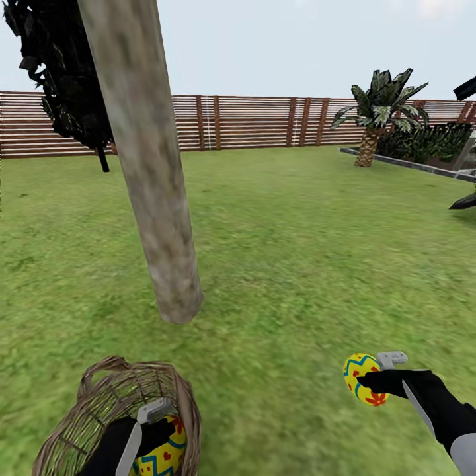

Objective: Take the three Easter eggs out of the wicker basket on the lawn in the garden, then place them on the lawn next to a single tree (choose any tree) so that all three eggs are next to the same tree and none are left in the basket.

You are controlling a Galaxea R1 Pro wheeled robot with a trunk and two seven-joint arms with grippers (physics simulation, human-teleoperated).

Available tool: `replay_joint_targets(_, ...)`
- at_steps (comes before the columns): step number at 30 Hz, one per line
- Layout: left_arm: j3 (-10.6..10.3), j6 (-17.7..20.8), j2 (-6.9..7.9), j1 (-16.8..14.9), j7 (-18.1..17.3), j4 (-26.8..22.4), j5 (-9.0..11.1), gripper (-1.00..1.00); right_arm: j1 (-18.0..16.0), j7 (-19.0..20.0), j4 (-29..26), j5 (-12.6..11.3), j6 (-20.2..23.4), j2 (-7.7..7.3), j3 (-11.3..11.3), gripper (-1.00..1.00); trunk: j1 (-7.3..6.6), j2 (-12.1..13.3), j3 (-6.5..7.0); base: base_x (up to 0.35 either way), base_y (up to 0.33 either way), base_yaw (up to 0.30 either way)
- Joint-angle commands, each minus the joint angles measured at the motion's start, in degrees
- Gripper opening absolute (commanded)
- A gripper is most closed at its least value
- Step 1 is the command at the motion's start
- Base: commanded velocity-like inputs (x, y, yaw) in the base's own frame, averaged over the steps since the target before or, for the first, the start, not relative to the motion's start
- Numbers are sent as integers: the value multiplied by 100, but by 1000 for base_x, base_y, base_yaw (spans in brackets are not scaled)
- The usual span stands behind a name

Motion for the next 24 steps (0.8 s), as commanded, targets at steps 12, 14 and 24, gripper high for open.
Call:
replay_joint_targets(12, 20, 23, -41, -3, 6, 74, 68, -100, -1, 38, -7, 20, 32, -1, -8, -100, -24, 10, 195, 0, 0, 0)
replay_joint_targets(14, 20, 22, -41, -3, 4, 72, 76, -100, -1, 32, -4, 20, 32, -1, -8, -100, -24, 10, 195, 0, 0, 0)
replay_joint_targets(24, 20, 14, -41, -3, -5, 70, 89, -100, -1, 30, -4, 20, 32, 8, -8, -100, -24, 10, 195, -187, 25, 0)
